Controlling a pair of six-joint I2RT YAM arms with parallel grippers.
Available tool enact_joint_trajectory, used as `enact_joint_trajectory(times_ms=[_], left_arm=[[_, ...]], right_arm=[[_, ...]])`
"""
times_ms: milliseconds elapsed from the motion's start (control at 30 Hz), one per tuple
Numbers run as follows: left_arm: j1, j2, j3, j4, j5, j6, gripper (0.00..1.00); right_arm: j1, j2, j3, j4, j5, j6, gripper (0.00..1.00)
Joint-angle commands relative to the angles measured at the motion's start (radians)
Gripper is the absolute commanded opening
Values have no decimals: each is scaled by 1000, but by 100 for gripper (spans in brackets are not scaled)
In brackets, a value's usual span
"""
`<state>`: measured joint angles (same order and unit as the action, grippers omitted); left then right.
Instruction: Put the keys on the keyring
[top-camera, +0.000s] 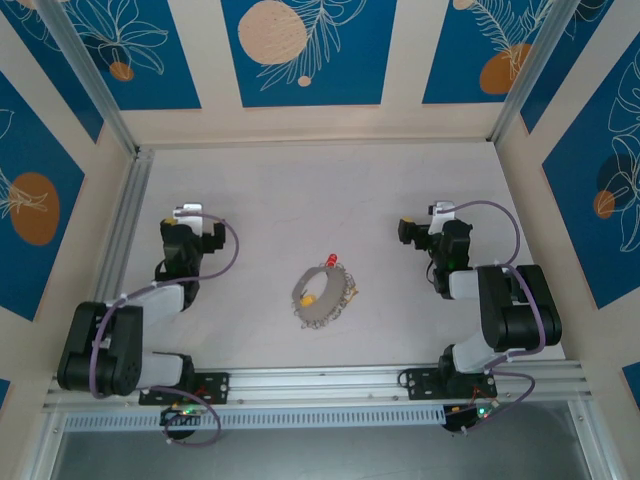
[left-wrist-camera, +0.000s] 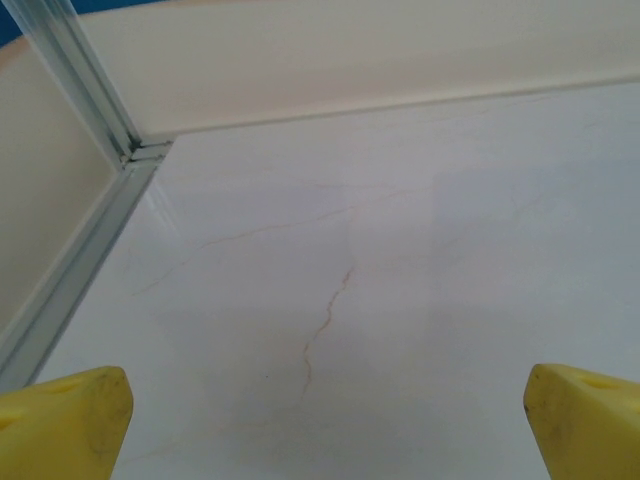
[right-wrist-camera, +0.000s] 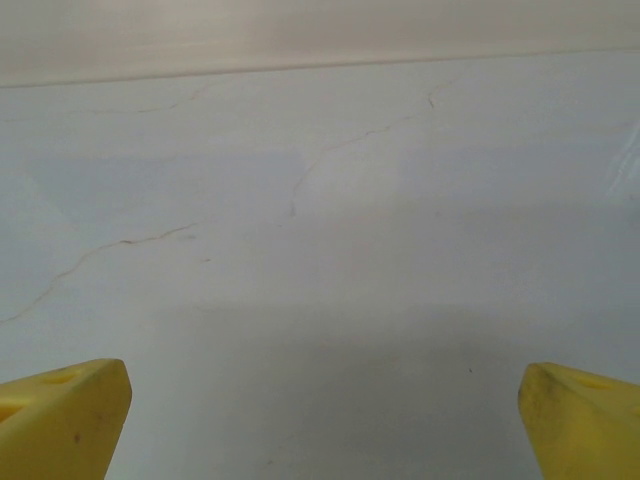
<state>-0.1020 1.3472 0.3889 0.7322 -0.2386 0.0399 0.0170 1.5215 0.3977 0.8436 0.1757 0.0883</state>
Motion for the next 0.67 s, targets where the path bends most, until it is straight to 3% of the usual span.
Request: enact_joint_trajectory(times_ms=[0,100,167,633], left_arm=[[5,98,-76,218,26,-19,100],[9,223,-95,382,33,-12,100],[11,203,-59,258,44,-23,100],[16,215,-37,244,25,-32,100]], right_arm=[[-2,3,9,-17,-15,22,99],[-2,2,7,-15,-15,21,99],[-1,2,6,-13,-13,21,99],[-1,2,9,-19,-19,21,99]])
